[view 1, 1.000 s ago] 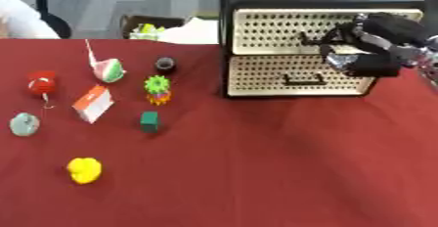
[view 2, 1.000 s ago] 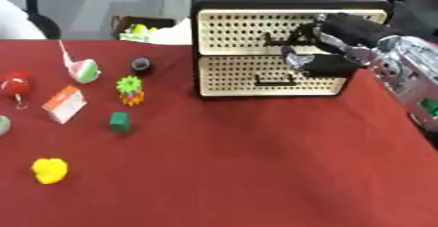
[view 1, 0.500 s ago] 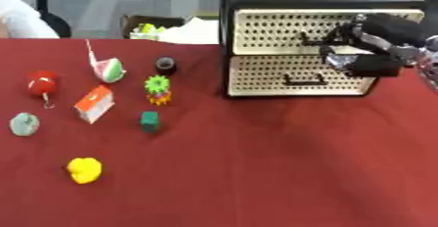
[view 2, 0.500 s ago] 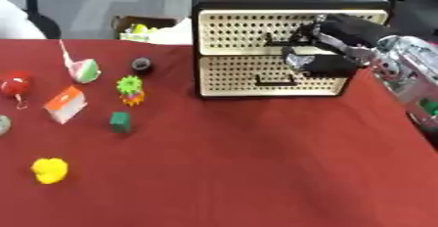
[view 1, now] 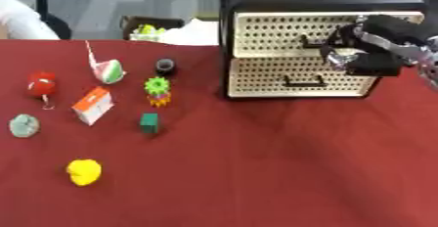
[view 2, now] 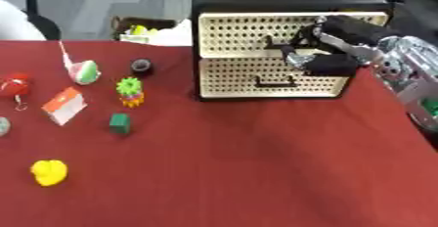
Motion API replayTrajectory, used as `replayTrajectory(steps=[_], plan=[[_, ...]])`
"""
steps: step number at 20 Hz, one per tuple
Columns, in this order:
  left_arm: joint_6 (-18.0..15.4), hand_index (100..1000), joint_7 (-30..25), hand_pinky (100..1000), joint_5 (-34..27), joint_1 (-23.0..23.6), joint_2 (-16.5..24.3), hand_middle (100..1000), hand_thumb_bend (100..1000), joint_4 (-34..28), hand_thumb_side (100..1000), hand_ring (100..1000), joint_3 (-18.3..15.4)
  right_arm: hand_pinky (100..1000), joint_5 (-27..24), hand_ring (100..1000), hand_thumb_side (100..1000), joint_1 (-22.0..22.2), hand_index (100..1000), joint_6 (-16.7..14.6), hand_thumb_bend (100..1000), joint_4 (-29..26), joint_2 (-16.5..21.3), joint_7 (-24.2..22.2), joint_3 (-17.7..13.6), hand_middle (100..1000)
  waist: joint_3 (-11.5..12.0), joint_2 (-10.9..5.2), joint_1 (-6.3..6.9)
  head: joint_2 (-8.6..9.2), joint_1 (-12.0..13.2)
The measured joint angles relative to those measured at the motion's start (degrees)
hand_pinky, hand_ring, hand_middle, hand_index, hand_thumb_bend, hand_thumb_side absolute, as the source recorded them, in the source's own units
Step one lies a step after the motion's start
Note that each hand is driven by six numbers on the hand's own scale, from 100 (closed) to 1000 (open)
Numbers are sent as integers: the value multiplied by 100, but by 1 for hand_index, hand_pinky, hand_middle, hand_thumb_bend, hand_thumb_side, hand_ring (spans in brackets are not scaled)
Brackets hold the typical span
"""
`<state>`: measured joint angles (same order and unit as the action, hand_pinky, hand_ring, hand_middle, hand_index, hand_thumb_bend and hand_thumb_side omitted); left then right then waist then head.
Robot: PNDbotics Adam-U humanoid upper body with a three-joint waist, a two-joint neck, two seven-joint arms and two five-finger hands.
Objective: Pick up objects from table and place into drawer.
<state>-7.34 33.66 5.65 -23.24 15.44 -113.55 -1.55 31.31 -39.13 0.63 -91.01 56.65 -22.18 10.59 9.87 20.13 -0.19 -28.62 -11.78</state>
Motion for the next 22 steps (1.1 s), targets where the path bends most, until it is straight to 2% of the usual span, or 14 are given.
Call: replayTrajectory(steps=[1, 10, 15, 22], plan=[[0, 760, 0, 471, 0, 0, 0, 614, 100, 0, 828, 577, 0, 100, -19, 100, 1000, 0, 603, 12, 100, 1, 0, 2, 0, 100, 0, 0, 0, 0, 0], [1, 760, -1, 472, 0, 0, 0, 614, 100, 0, 827, 577, 0, 100, 1, 100, 1000, 94, 561, 69, 100, -78, 3, 62, -7, 100, -13, -2, -1, 0, -2], [2, 759, 0, 472, 0, 1, 0, 613, 100, 0, 827, 577, 0, 100, 217, 100, 1000, 270, 549, 104, 100, -310, 54, 100, -9, 100, -34, -27, -3, -1, -1], [3, 759, 1, 473, 0, 2, -5, 613, 100, 0, 827, 577, 0, 100, 621, 100, 1000, 582, 560, 349, 100, -795, 149, 252, 9, 100, -66, -32, -3, -3, 3]])
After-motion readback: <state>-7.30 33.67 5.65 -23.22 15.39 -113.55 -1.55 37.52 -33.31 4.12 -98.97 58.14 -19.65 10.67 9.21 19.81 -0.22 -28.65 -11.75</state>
